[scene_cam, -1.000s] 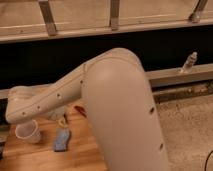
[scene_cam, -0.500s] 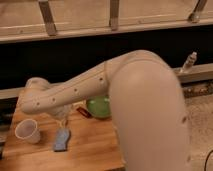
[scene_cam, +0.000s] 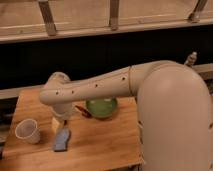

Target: Place the white sponge in the ceramic cup

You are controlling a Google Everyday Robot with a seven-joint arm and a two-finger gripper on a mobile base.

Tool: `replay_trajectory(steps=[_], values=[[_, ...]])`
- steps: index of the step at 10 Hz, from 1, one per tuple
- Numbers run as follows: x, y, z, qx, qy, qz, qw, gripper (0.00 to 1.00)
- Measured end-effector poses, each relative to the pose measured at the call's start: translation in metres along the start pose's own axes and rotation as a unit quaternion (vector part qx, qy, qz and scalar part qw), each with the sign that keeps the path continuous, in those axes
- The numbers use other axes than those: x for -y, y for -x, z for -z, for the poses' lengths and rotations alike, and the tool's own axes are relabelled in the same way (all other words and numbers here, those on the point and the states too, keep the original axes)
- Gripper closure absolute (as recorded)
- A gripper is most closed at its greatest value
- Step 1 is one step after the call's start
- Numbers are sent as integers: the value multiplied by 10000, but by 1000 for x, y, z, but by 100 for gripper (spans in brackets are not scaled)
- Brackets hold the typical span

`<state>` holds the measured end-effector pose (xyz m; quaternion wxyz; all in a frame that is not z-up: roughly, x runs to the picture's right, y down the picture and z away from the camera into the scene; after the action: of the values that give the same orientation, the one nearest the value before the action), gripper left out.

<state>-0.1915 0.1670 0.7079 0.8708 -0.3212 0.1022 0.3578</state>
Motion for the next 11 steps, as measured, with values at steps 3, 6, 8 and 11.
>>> replay_trajectory(steps=[3, 6, 8, 11], values=[[4, -1, 0, -8, -42, -24, 10000, 20], [-8, 1, -12, -117, 14, 122, 9999, 20], [-26, 5, -39, -182, 61, 300, 9994, 20], [-32, 4, -64, -301, 100, 318, 9990, 20]])
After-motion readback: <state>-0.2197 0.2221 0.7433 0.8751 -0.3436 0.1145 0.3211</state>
